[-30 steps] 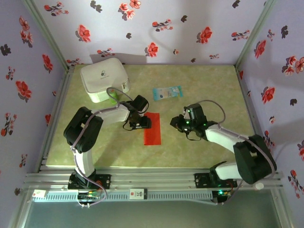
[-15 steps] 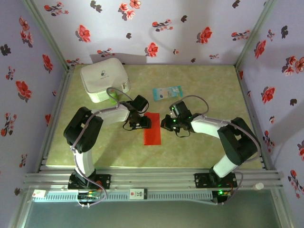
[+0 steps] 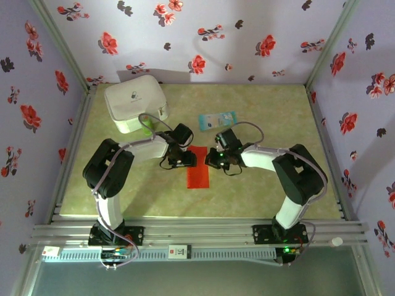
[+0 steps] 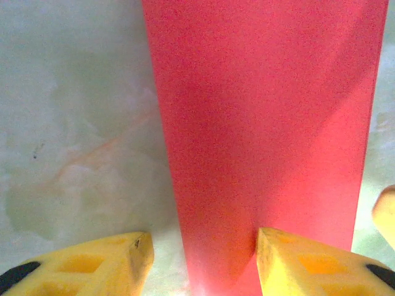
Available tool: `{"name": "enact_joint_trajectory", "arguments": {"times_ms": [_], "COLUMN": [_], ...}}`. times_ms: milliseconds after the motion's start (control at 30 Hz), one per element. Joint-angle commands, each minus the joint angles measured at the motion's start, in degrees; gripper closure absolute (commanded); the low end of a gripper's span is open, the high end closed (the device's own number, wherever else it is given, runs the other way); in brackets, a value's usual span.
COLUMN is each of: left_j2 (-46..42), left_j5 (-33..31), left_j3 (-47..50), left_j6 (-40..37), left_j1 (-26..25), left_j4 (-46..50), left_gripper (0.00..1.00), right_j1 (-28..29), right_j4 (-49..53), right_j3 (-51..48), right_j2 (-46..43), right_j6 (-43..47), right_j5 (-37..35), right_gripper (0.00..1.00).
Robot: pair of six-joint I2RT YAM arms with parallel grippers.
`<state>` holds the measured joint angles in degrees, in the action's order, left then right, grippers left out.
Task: Fold a paper plane with a square sheet of paper (pick it up from the middle)
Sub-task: Hold the square sheet of paper at the center of the table, then first fold the square sheet of paper in half at the center of the table.
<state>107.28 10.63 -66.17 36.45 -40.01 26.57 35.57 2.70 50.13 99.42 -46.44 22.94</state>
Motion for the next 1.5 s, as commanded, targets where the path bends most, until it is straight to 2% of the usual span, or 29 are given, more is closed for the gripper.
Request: {"name": "enact_joint_trajectory", "arguments": {"times_ms": [0,467,767,933,1167,1267,1367,1467], "left_j2": [5.8,5.9,4.1,-1.0,-12.9,-16.1,-17.6,-16.8], "left_j5": [-1.7,-1.5,-0.9,-0.1,0.0,0.6,4.1,10.3], "left_j3": [2.2,1.8,2.0,3.3,7.8,9.8,12.4,14.3], "left_j6": [-1.0,-1.1,-0.6,1.3,4.1,5.0,5.9,7.6], "left_j1": [-0.5,-0.6,-0.6,-0.6,0.2,1.0,2.0,2.6], "left_j4": [-4.2,-4.3,-4.9,-7.4,-12.5,-14.2,-19.1,-25.3], "left_gripper": [0.50,0.50,0.49,0.47,0.43,0.46,0.59,0.75], "right_j1": [0.6,1.4,1.4,1.0,-1.2,-1.6,-1.6,-1.6], "right_j4": [1.1,4.2,10.7,13.8,16.5,18.3,18.3,17.8], "right_j3": [2.3,4.7,2.5,4.0,6.1,7.6,7.9,7.7], "right_j2": [1.4,7.1,8.1,7.9,8.8,9.4,9.7,10.1], "right_j6": [1.8,4.2,8.7,12.6,18.1,19.2,18.8,18.0], "right_j5": [1.0,3.4,-3.8,-5.0,-2.4,-2.8,-2.8,-2.8], "right_gripper": [1.00,1.00,1.00,1.00,1.00,1.00,1.00,1.00]}}
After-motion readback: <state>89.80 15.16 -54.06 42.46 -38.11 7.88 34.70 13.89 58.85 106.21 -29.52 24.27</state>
